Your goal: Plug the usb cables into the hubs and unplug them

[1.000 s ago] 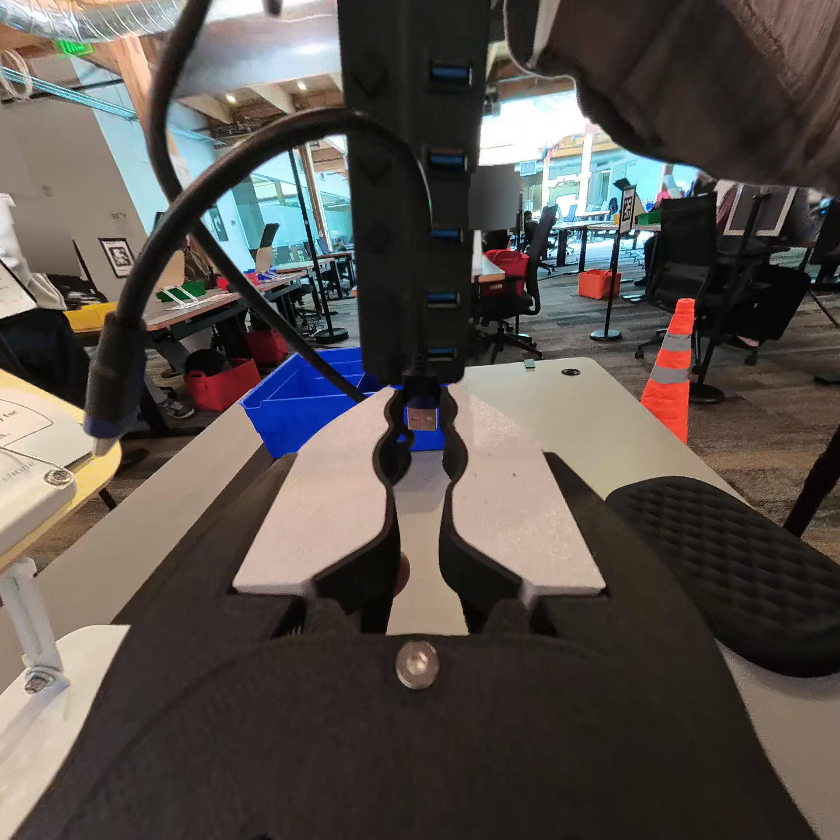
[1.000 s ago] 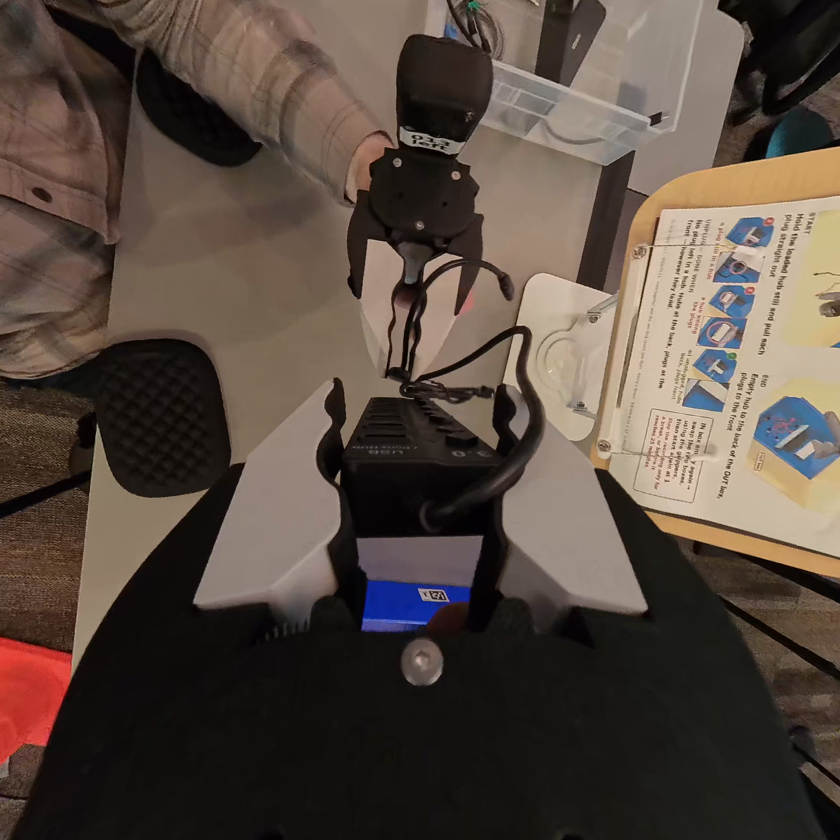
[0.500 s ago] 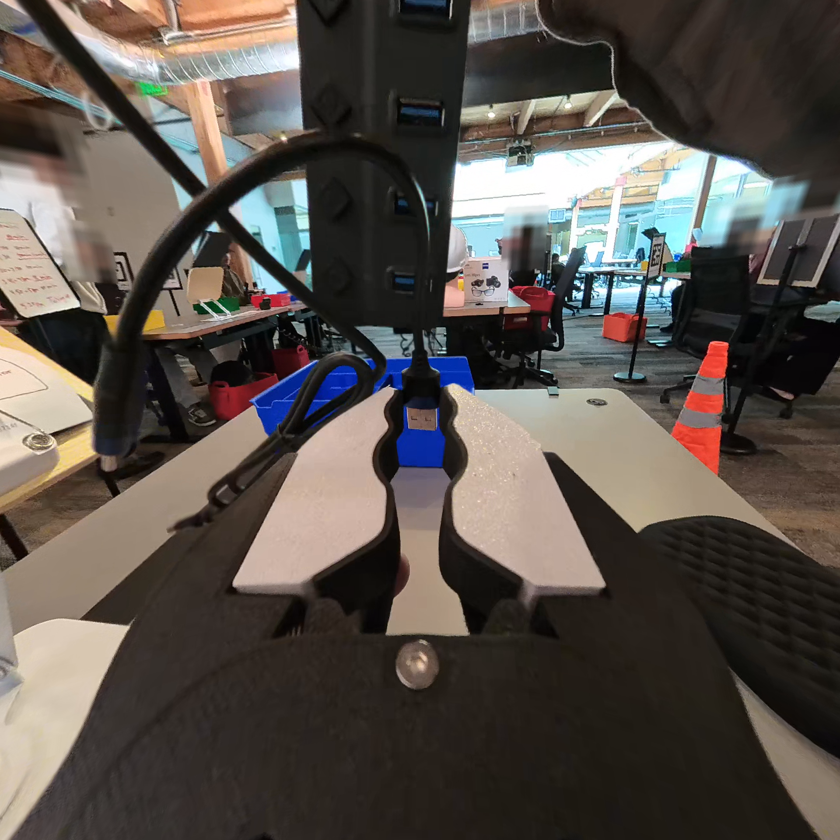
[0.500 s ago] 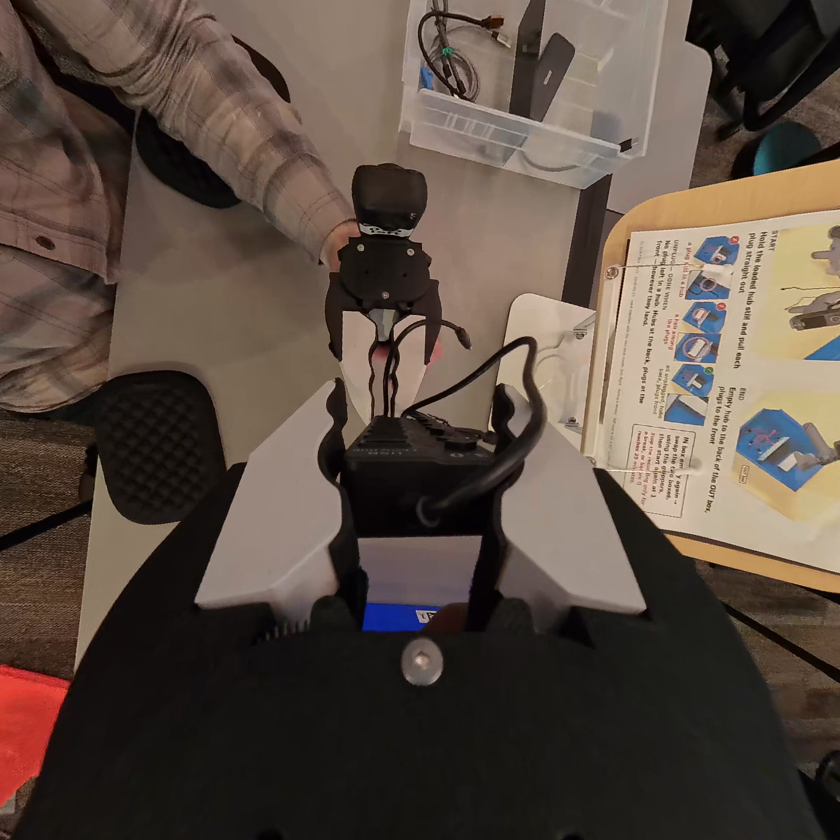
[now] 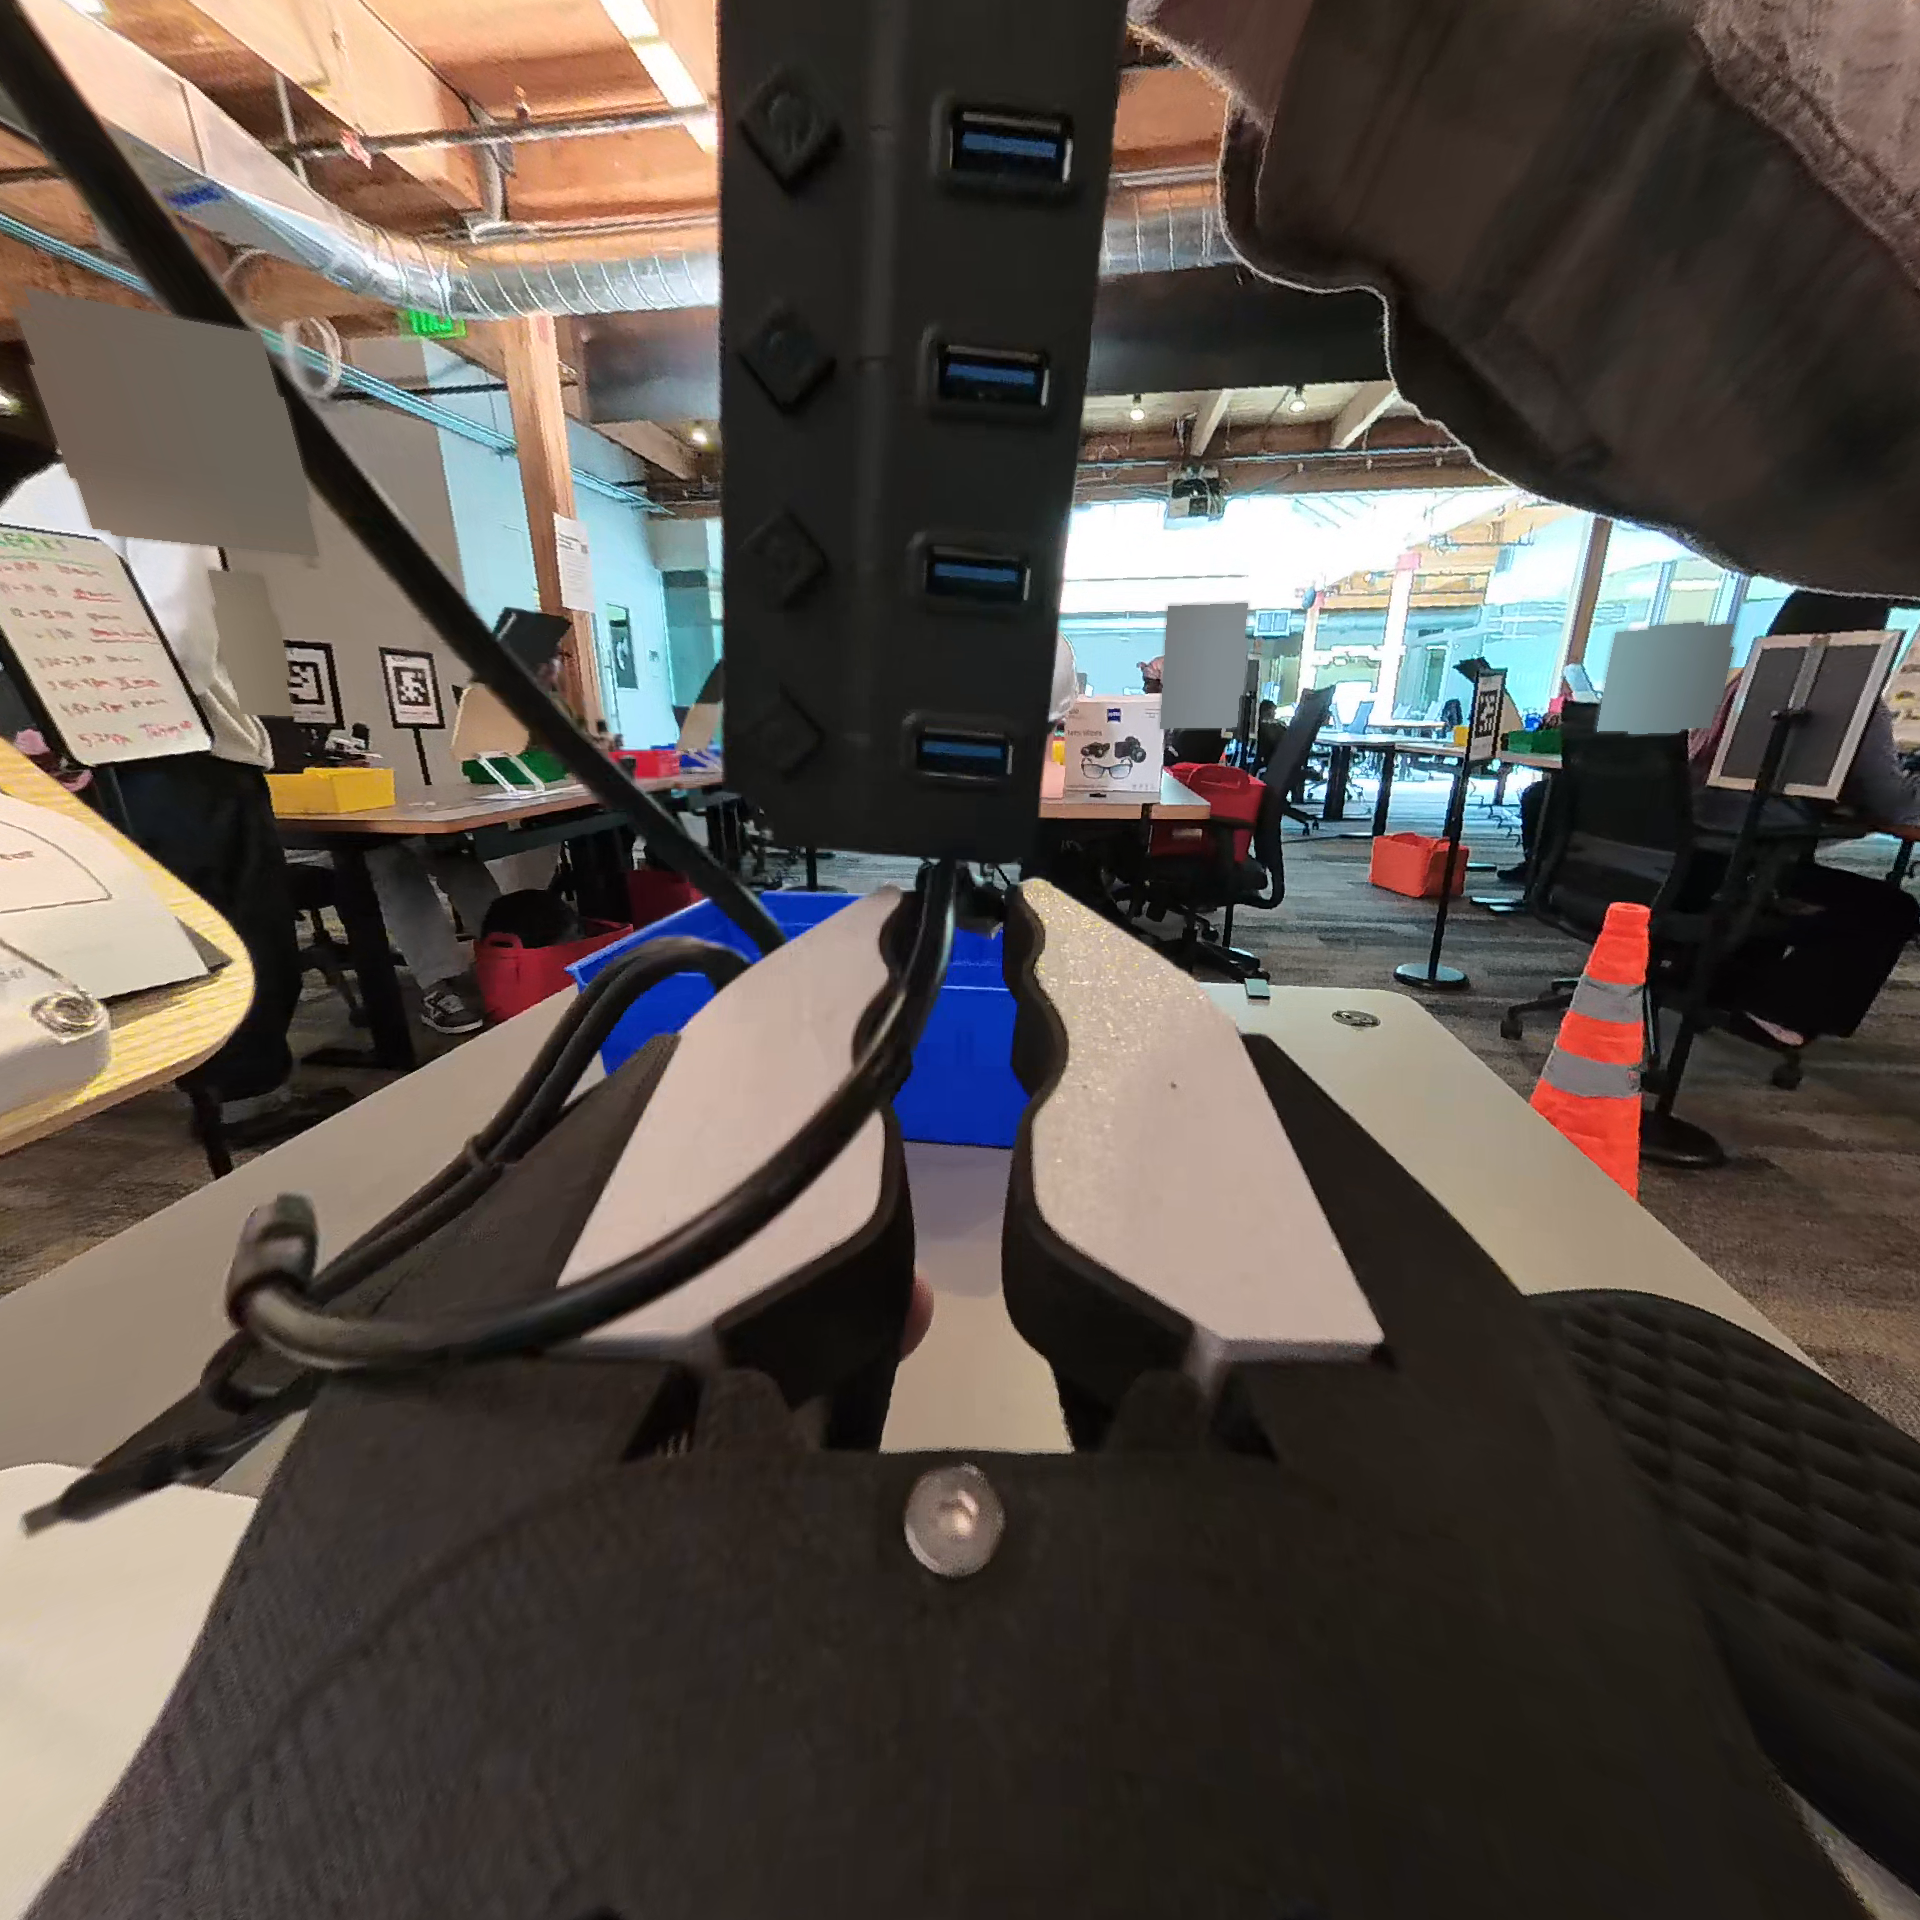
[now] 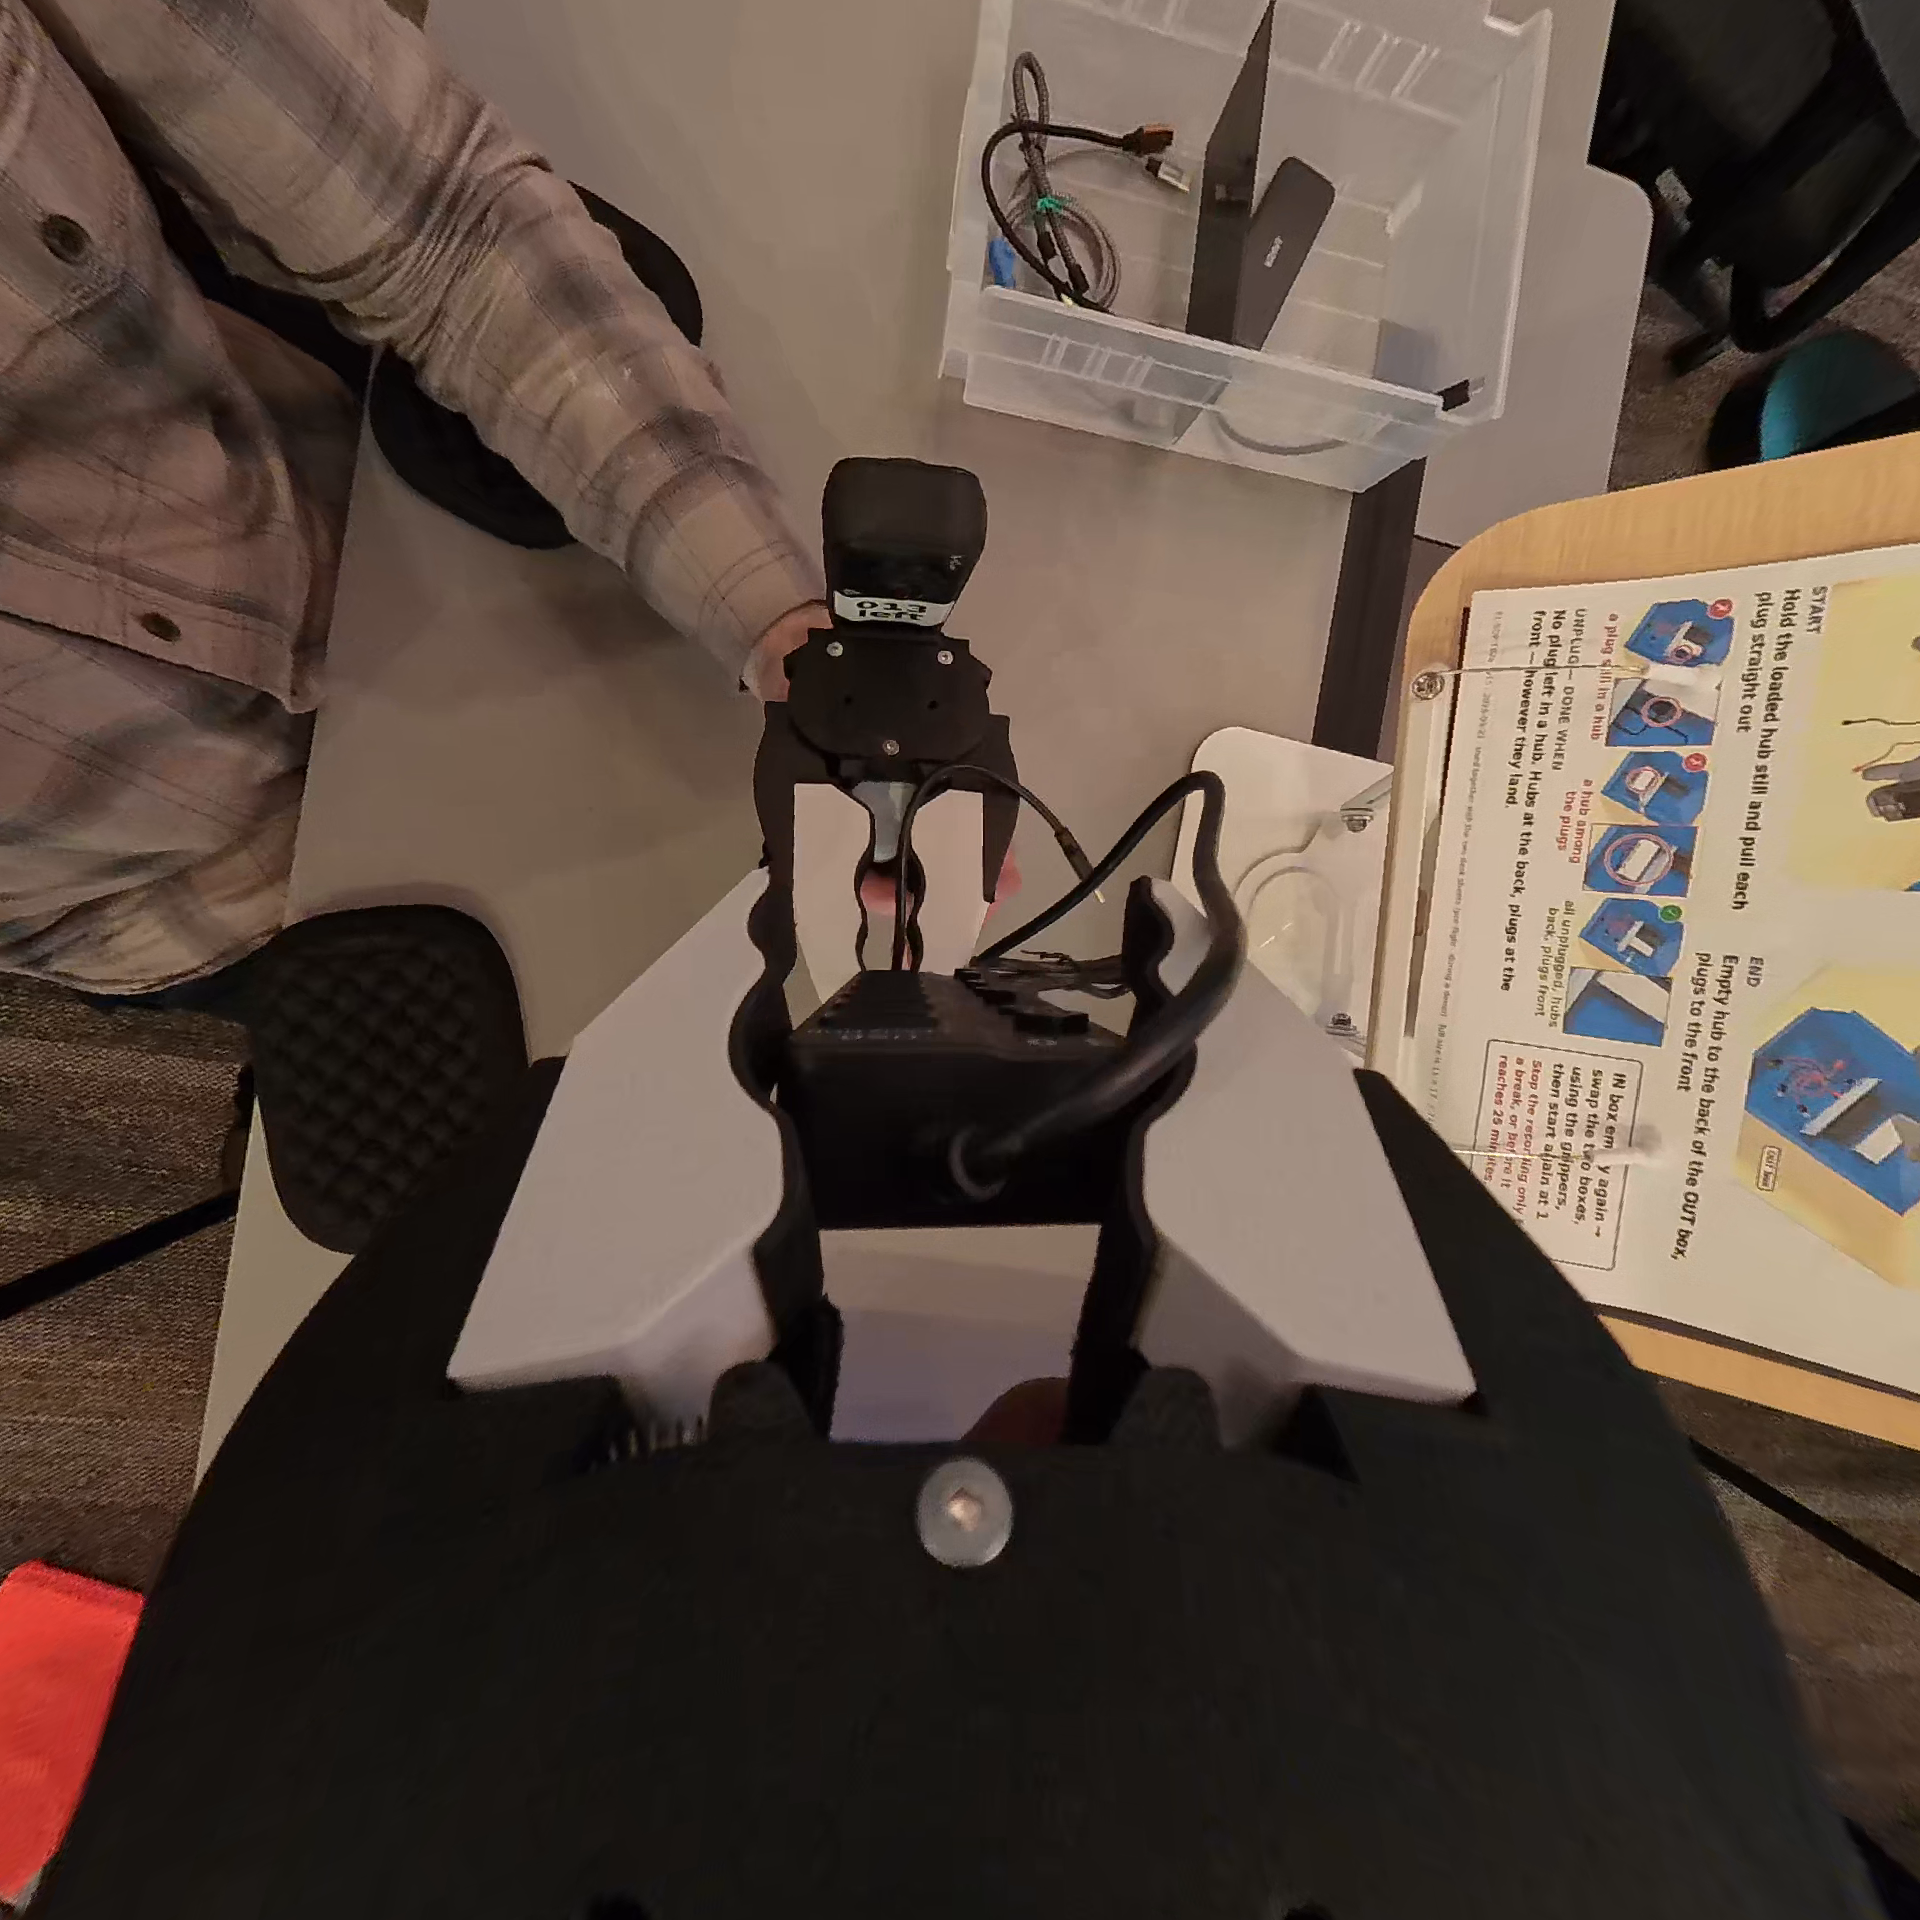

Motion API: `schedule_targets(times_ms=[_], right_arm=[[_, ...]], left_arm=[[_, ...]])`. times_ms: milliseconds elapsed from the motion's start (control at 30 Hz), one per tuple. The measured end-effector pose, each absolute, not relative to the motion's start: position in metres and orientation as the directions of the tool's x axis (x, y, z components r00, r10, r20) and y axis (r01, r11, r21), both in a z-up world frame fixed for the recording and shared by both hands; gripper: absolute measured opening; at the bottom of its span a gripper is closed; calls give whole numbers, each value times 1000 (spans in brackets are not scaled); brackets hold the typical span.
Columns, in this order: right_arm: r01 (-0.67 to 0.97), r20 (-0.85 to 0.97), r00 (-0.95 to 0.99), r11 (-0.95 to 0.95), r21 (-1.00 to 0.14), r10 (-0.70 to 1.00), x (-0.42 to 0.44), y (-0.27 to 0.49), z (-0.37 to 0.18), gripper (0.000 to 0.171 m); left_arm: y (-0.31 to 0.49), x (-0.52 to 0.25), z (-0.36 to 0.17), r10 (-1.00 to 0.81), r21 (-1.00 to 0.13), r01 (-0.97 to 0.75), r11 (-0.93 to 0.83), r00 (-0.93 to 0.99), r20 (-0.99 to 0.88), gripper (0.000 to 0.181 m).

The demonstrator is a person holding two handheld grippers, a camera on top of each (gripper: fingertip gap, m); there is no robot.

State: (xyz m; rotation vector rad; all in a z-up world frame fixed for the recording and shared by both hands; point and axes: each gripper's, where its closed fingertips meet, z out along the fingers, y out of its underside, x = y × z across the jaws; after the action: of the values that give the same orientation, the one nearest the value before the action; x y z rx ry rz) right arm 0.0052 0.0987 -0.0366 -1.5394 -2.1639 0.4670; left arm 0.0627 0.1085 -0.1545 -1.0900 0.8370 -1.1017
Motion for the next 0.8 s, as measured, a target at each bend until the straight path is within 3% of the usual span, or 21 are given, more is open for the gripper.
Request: schedule_targets(times_ms=[333,433,600,733,800], right_arm=[[801,162,-286,329,-501,944,-2,98,-38,63],[803,171,-281,329,-498,944,-2,98,-39,63],[807,181,-254,311,-502,950,8,100,-39,63],[820,176,-221,280,-500,959,28,100,-50,63],[823,173,-205,266,-502,963,41,98,-57,63]], left_arm=[[107,63,-150,-958,-955,276,108,287,-26,20],[107,63,-152,-949,-958,250,141,309,-60,0],[110,62,-155,-966,-971,225,82,258,-22,0],[119,69,-189,-973,-1000,30,8,230,-1,0],[118,75,-215,-978,-989,-146,21,204,-51,0]])
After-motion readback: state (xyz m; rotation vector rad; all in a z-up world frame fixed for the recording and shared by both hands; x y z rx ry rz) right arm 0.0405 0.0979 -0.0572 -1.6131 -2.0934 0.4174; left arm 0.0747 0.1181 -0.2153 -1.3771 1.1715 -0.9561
